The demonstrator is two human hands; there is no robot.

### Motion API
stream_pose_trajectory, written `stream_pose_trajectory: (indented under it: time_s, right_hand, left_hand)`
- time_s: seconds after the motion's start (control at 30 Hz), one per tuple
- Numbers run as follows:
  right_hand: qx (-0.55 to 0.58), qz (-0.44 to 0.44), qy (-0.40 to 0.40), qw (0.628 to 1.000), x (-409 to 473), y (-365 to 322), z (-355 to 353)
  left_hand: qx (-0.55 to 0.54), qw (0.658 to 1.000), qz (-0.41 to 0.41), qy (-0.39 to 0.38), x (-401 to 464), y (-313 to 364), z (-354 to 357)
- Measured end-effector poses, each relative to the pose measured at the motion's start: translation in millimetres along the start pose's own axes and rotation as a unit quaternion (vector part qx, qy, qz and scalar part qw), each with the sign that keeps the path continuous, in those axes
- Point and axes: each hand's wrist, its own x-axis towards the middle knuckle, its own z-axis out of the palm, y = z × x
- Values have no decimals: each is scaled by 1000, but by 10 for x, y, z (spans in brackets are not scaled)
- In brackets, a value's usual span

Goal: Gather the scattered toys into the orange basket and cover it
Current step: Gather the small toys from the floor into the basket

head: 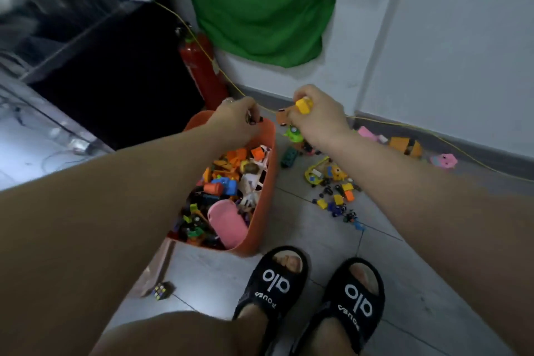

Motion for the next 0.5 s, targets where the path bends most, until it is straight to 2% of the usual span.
stream_pose_trajectory:
  time_s: [0.1, 0.2, 0.33, 0.4, 0.5]
  right_hand:
    - [7, -24, -22, 999, -147, -256, 347]
    - [-7, -18, -73, 997, -236, -244, 790]
    - [-85, 8, -145, 986, -314, -31, 1246]
    - [-133, -14, -128, 983, -336, 32, 1379]
    - [-175, -67, -81, 979, -365, 33, 1601]
  left_hand:
    - [23, 999, -42, -7, -184, -301, -212]
    - [27, 996, -70, -41, -339, -624, -116]
    - [34, 995, -48, -85, -476, -1093, 240]
    - [35, 995, -26, -95, -534, -1261, 348]
    - [39, 999, -17, -23, -659, -1523, 358]
